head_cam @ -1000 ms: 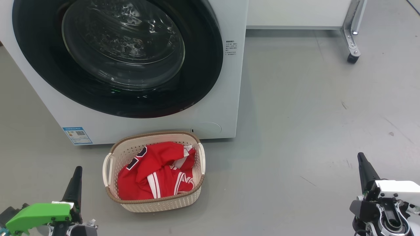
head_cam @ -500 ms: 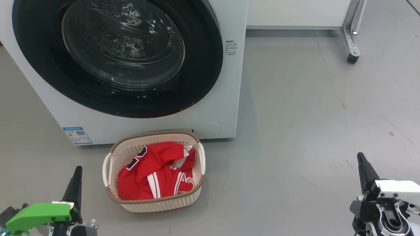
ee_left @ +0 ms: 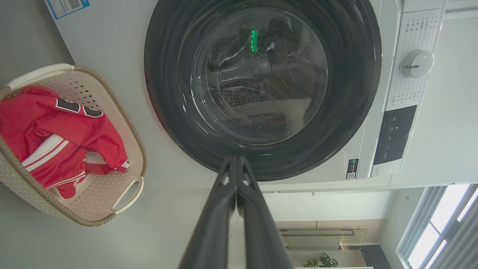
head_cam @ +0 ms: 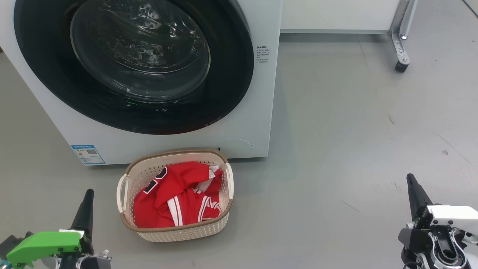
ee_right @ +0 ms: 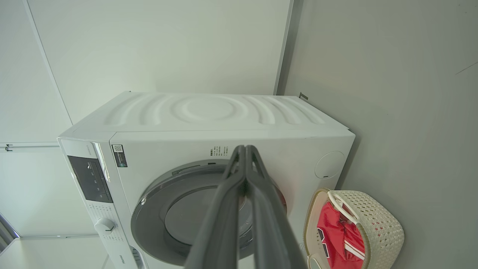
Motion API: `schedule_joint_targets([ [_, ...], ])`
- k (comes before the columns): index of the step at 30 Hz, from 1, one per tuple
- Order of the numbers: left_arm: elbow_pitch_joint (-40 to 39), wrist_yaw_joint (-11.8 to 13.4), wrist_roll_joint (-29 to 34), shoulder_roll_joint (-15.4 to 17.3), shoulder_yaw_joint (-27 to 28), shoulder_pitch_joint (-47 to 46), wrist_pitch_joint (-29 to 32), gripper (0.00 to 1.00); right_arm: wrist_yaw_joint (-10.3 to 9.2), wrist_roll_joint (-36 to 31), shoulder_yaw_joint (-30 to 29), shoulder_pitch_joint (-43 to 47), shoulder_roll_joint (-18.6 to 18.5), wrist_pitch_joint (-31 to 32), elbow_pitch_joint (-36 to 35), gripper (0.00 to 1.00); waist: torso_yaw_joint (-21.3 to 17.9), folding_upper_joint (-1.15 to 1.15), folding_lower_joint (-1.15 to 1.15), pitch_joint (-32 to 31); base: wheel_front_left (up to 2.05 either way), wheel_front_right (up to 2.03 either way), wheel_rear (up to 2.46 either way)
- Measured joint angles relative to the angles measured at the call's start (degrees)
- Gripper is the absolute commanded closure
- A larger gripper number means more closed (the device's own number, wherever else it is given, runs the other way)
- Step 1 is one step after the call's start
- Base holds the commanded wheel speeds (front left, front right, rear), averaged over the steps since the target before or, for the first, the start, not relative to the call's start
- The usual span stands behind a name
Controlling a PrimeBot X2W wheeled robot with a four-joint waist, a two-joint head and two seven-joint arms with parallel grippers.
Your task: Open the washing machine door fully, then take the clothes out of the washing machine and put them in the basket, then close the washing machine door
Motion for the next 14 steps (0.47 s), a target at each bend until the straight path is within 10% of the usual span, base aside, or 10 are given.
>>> schedule_joint_targets([
  [14,0.0,0.0,0.0,0.0,0.0,0.0,0.0,1.00,0.00,0.0,0.0,0.0,0.0,0.0,0.0,1.00,0.0,0.00,0.00,0.0,0.00,0.00,0.00],
])
